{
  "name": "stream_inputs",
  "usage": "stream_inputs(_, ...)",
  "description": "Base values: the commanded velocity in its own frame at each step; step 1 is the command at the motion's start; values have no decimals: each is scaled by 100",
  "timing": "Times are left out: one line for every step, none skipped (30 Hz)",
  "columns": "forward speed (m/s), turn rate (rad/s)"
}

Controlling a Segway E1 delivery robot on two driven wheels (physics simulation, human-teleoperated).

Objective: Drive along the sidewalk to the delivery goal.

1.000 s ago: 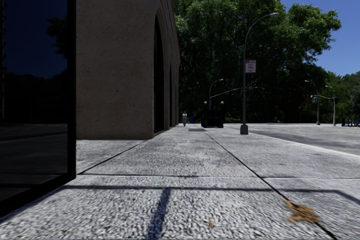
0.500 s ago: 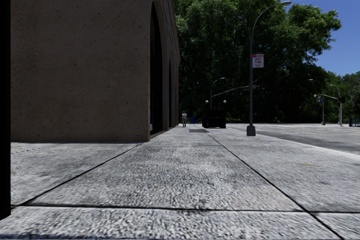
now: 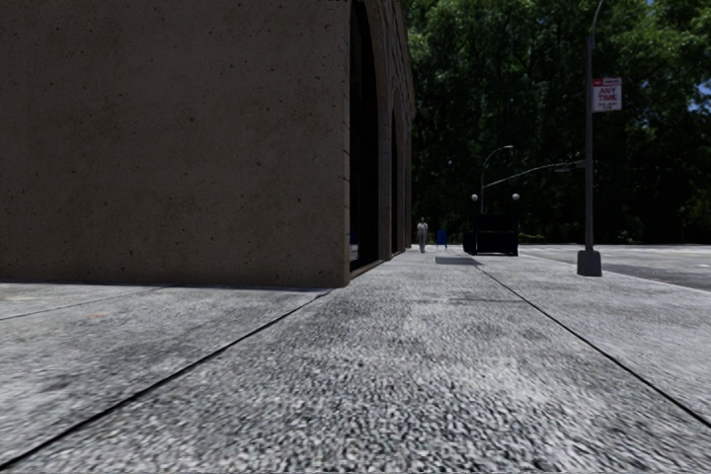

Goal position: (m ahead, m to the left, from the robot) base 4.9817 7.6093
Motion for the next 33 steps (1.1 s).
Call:
stream_inputs(200, 64)
stream_inputs(200, 64)
stream_inputs(200, 65)
stream_inputs(200, 65)
stream_inputs(200, 65)
stream_inputs(200, 65)
stream_inputs(200, 65)
stream_inputs(200, 65)
stream_inputs(200, 65)
stream_inputs(199, 65)
stream_inputs(193, 65)
stream_inputs(182, 65)
stream_inputs(178, 65)
stream_inputs(178, 65)
stream_inputs(177, 65)
stream_inputs(176, 65)
stream_inputs(176, 65)
stream_inputs(176, 65)
stream_inputs(176, 65)
stream_inputs(176, 65)
stream_inputs(176, 65)
stream_inputs(176, 65)
stream_inputs(176, 65)
stream_inputs(176, 65)
stream_inputs(176, 65)
stream_inputs(176, 65)
stream_inputs(176, 65)
stream_inputs(176, 65)
stream_inputs(176, 65)
stream_inputs(176, 65)
stream_inputs(176, 66)
stream_inputs(175, 69)
stream_inputs(175, 69)
